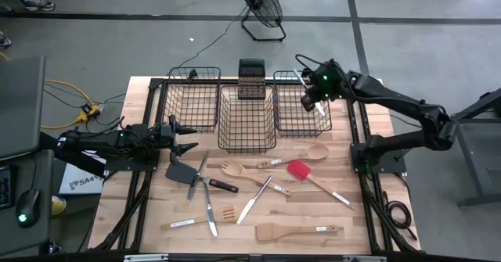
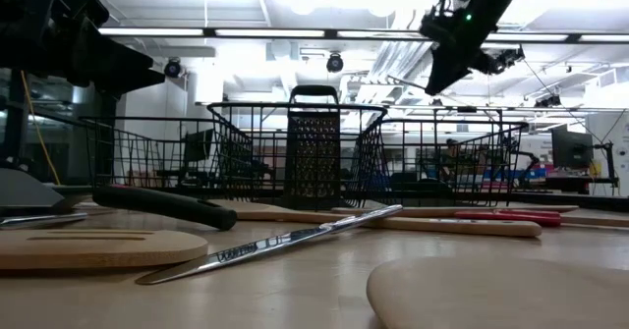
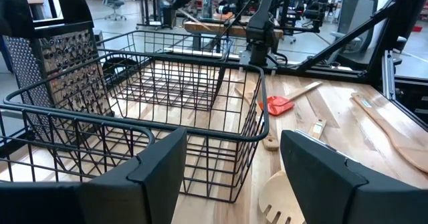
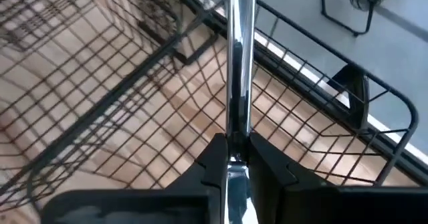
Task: Pick & Place Kitchen Items
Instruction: Put the silver table knife into the right wire basket
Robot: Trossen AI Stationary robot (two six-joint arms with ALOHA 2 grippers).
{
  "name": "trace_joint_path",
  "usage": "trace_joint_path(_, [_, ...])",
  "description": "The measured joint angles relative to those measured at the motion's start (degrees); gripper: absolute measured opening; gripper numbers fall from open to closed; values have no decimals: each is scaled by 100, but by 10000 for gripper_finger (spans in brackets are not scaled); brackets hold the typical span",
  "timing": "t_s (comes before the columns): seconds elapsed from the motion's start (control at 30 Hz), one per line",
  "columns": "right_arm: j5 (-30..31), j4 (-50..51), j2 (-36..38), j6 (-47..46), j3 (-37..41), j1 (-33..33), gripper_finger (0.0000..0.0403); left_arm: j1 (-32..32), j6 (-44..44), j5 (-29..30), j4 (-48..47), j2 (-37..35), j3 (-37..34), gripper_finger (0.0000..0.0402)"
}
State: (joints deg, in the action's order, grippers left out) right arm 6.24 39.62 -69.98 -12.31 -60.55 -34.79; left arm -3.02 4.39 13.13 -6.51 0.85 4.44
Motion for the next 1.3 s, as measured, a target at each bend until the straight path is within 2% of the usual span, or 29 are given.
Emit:
trace_joint_path(0.23, [-101,-79,-667,-5,2,-305,31,1,1,0,-1,-1,1,237])
trace_joint_path(0.47, [-229,-602,-1384,8,2,-330,31,0,0,0,1,0,0,237])
trace_joint_path(0.63, [-236,-607,-1817,12,4,-330,31,0,0,-1,0,-1,-1,237])
trace_joint_path(1.07, [-378,-599,-2454,103,4,-354,33,0,0,0,0,0,1,237])
trace_joint_path(1.3, [-480,-588,-2609,692,4,-437,33,1,0,-2,0,0,-1,237])
